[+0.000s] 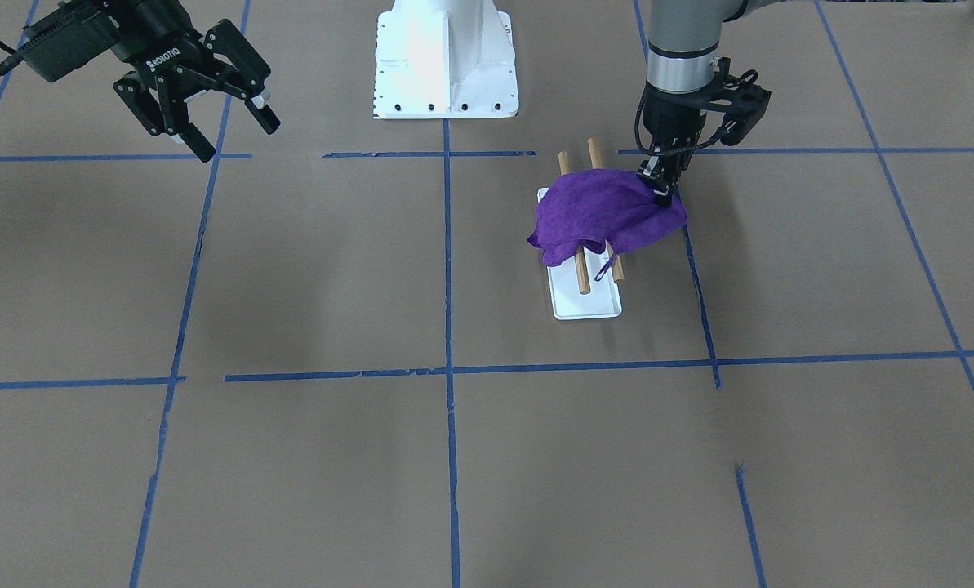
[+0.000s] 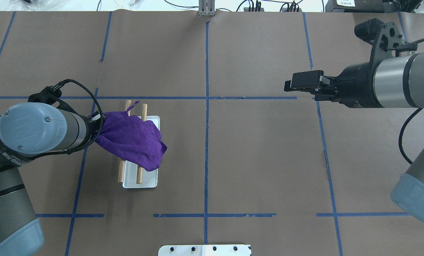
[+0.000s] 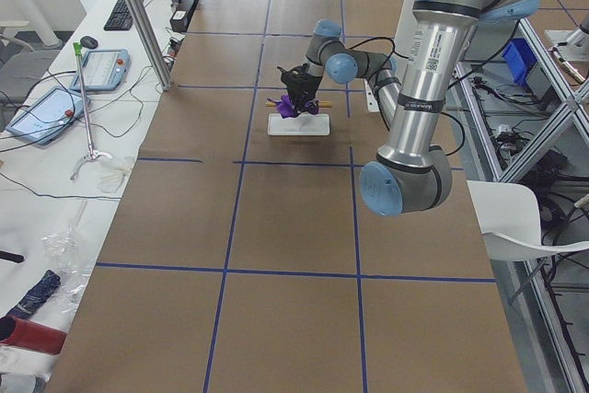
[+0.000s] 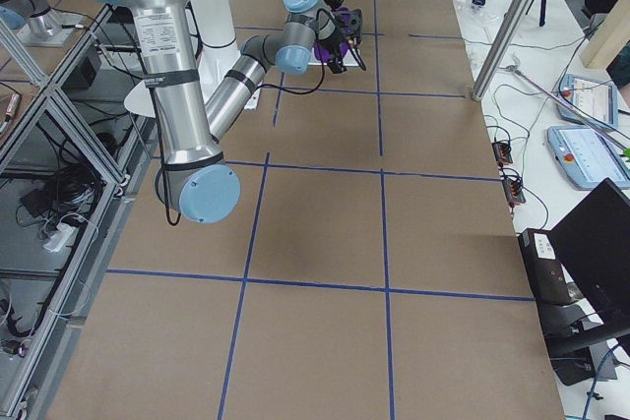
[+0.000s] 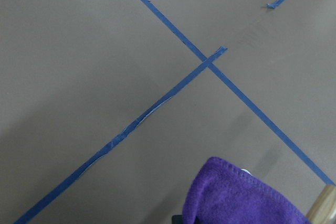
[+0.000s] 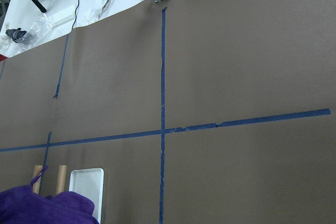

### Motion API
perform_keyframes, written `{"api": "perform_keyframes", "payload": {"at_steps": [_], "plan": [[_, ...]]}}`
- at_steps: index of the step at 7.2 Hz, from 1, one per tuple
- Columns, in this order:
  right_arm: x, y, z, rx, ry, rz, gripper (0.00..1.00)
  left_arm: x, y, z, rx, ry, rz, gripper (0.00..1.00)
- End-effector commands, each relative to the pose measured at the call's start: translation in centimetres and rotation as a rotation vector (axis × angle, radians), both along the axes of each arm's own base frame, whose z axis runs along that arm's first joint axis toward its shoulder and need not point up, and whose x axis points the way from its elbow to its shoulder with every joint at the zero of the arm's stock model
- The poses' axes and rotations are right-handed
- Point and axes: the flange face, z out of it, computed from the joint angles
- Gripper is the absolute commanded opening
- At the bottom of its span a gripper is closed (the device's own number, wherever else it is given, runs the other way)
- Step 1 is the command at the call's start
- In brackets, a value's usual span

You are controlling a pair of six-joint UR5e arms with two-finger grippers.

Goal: Hang towel on rack

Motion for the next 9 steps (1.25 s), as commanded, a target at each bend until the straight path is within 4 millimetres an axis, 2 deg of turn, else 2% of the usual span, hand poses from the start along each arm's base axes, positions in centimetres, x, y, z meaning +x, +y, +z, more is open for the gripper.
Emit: {"api": "perform_keyframes", "payload": {"at_steps": [1, 2, 3, 4, 5, 6, 7, 8, 9], "plan": [[0.2, -0.1, 0.0, 0.001, 0.0, 0.004, 1.0, 0.5, 0.0, 0.5, -0.018, -0.003, 0.014, 0.13], [0.3, 0.0, -0.1, 0.002, -0.002, 0.004, 1.0, 0.6, 0.0, 0.6, -0.012, -0.007, 0.026, 0.38], [0.4, 0.1, -0.2, 0.005, -0.005, 0.005, 1.0, 0.6, 0.0, 0.5, -0.001, -0.013, 0.04, 0.71], [0.7, 0.2, -0.4, 0.007, -0.009, 0.006, 1.0, 0.6, 0.0, 0.7, 0.001, -0.018, 0.046, 0.76], [0.7, 0.2, -0.4, 0.008, -0.009, 0.005, 1.0, 0.7, -0.1, 0.7, 0.01, -0.024, 0.059, 0.94], [0.8, 0.1, -0.4, 0.008, -0.009, 0.008, 1.0, 0.3, 0.2, 0.5, 0.028, -0.028, 0.111, 0.94], [1.7, -0.3, 0.1, -0.002, -0.003, 0.021, 1.0, -3.4, -1.8, -0.4, 0.047, -0.033, 0.152, 0.94], [2.9, -0.9, 1.1, -0.021, 0.012, 0.036, 1.0, -9.1, -4.5, -2.0, 0.098, -0.046, 0.198, 0.94], [4.4, -1.9, 2.2, -0.017, 0.081, 0.039, 1.0, -14.4, -6.8, -2.5, 0.149, -0.041, 0.248, 0.94]]}}
